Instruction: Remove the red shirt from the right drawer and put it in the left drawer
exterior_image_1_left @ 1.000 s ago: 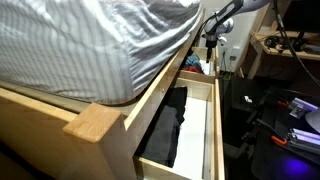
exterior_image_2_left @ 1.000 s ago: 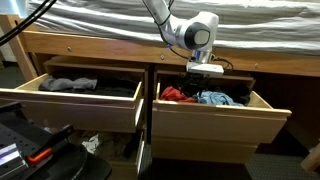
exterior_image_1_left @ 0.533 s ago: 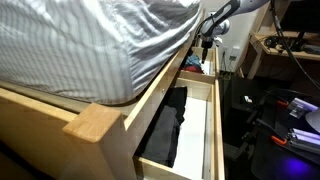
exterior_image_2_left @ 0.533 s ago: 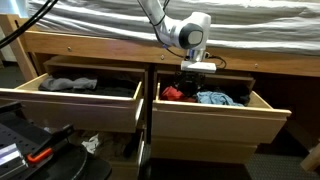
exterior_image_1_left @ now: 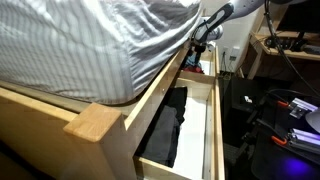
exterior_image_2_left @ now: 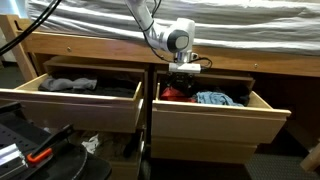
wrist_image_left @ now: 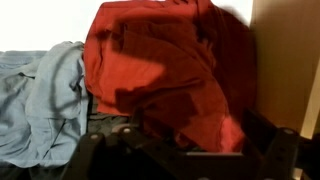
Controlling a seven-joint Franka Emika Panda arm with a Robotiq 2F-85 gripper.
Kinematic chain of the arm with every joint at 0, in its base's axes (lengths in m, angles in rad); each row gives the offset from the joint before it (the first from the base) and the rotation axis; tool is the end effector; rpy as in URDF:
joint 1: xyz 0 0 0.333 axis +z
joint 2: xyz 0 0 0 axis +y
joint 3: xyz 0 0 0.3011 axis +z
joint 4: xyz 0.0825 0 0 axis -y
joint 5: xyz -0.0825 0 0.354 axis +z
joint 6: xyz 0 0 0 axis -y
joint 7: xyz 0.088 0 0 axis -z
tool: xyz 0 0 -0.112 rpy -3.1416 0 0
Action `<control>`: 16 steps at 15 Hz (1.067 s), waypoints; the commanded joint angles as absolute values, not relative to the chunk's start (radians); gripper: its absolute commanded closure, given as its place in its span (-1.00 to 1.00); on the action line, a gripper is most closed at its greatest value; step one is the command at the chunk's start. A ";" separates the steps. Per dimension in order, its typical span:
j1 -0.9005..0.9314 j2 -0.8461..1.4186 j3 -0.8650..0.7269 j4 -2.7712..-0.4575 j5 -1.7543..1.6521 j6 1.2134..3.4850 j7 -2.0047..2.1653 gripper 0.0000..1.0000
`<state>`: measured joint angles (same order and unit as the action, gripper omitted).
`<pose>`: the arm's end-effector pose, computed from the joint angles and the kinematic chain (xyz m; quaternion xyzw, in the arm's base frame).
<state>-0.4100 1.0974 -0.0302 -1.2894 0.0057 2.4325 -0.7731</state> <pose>0.6366 -0.2944 0.0879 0.9848 0.1719 0.0125 0.0225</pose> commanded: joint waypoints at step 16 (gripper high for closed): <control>-0.545 1.211 0.004 -1.231 0.026 2.602 -0.718 -1.00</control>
<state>-0.5410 1.2063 -0.0030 -1.2386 0.0373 2.6052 -0.7243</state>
